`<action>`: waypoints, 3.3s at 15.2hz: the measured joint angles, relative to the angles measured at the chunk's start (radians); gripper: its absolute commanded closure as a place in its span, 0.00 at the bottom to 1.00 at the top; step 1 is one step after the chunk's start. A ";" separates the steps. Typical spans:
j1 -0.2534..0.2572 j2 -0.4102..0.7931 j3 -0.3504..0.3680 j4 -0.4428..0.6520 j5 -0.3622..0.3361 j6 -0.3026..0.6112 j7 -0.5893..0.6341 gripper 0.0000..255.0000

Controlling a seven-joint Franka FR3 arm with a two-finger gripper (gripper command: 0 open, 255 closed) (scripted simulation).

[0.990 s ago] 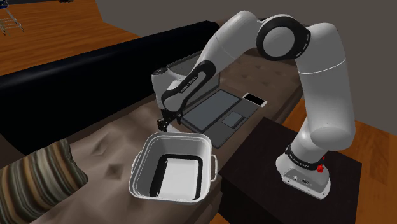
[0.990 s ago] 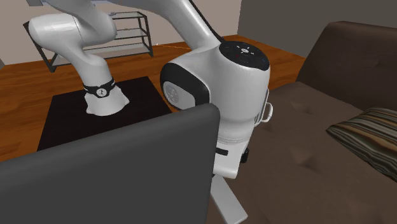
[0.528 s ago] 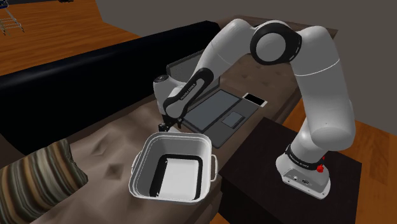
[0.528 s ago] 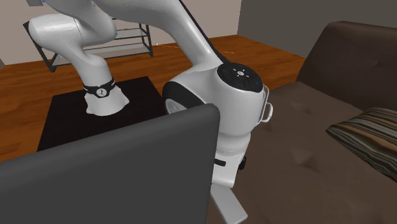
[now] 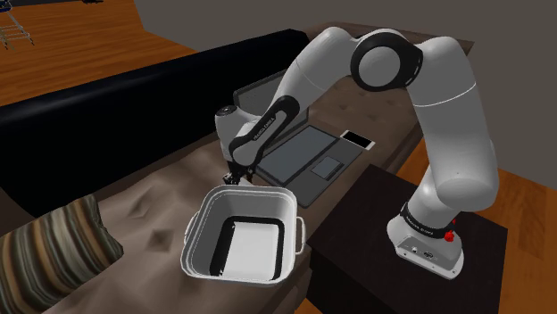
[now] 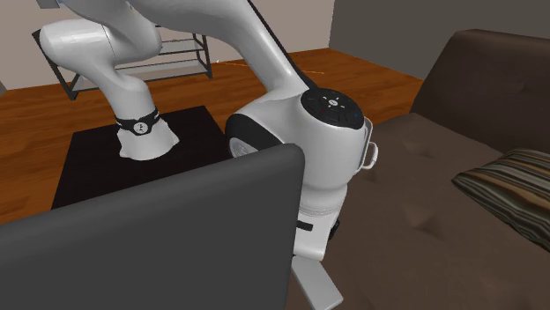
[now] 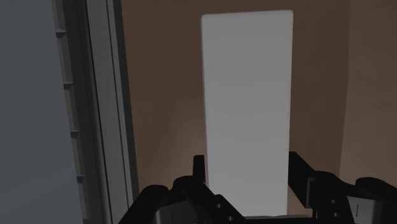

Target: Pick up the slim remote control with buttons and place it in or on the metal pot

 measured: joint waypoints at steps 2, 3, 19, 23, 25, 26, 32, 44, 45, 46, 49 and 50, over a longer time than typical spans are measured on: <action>0.000 0.000 0.000 0.000 0.000 0.000 0.000 1.00; 0.000 0.000 0.000 0.000 0.000 0.000 0.000 1.00; -0.017 -0.100 0.023 -0.011 0.028 -0.089 -0.016 1.00; -0.024 -0.141 0.031 -0.010 0.041 -0.129 -0.024 1.00; -0.026 -0.157 0.034 -0.006 0.046 -0.148 -0.027 1.00; -0.028 -0.168 0.036 -0.008 0.049 -0.158 -0.028 1.00; -0.034 -0.215 0.045 0.006 0.065 -0.217 -0.037 1.00; -0.041 -0.294 0.059 0.066 0.093 -0.353 -0.051 1.00; -0.043 -0.299 0.059 0.072 0.095 -0.364 -0.055 1.00; -0.044 -0.307 0.060 0.073 0.098 -0.373 -0.055 1.00; -0.044 -0.322 0.062 0.094 0.103 -0.408 -0.058 1.00; -0.045 -0.328 0.063 0.099 0.105 -0.419 -0.058 1.00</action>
